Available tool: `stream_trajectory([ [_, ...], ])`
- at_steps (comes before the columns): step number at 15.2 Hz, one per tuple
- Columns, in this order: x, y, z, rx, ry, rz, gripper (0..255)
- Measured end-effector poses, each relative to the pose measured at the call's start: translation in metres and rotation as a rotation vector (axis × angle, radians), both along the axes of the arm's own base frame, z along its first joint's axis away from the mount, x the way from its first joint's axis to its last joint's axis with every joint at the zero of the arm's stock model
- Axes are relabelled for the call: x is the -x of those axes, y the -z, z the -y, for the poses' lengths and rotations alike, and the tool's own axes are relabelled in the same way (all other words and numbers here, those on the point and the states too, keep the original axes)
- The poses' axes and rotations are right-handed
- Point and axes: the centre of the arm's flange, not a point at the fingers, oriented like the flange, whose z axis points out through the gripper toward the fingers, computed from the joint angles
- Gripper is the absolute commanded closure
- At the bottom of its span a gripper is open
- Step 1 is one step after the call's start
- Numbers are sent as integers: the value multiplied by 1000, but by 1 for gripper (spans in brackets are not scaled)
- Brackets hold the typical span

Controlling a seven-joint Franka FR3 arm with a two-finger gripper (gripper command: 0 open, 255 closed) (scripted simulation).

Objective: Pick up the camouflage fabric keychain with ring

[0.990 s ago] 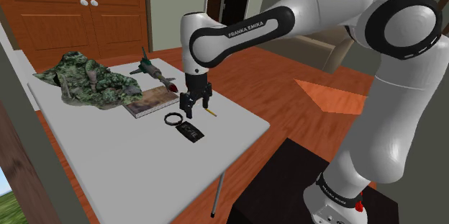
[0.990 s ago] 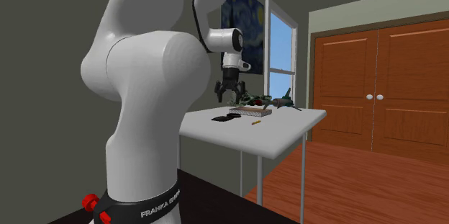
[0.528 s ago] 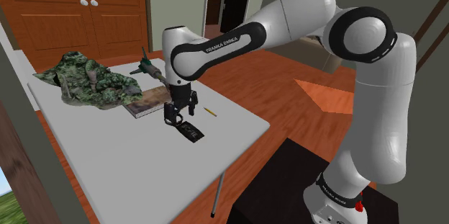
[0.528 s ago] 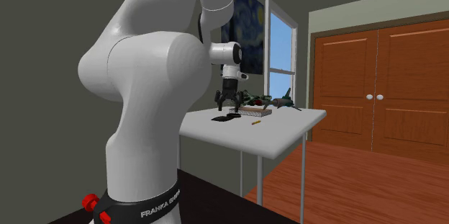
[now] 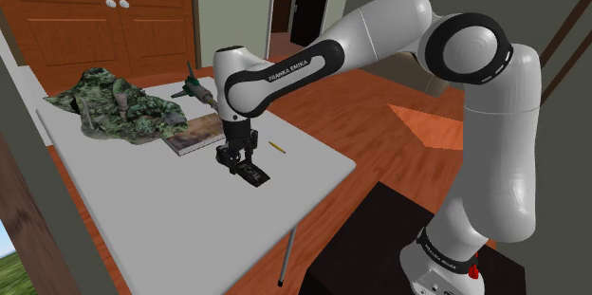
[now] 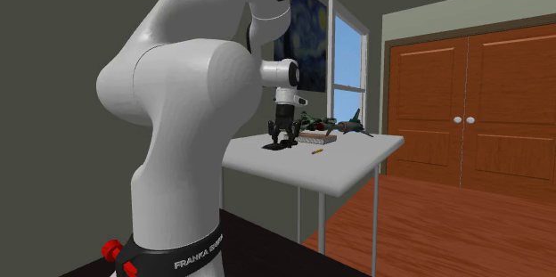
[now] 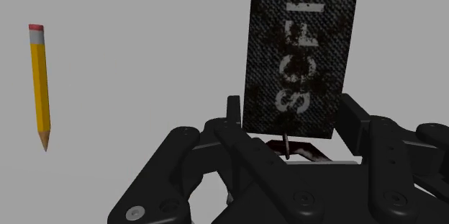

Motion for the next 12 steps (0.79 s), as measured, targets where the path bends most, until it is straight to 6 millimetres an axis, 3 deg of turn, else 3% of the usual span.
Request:
stream_trajectory([
  [8,0,0,0,-1,0,2,255],
  [12,1,-15,0,0,0,-1,255],
])
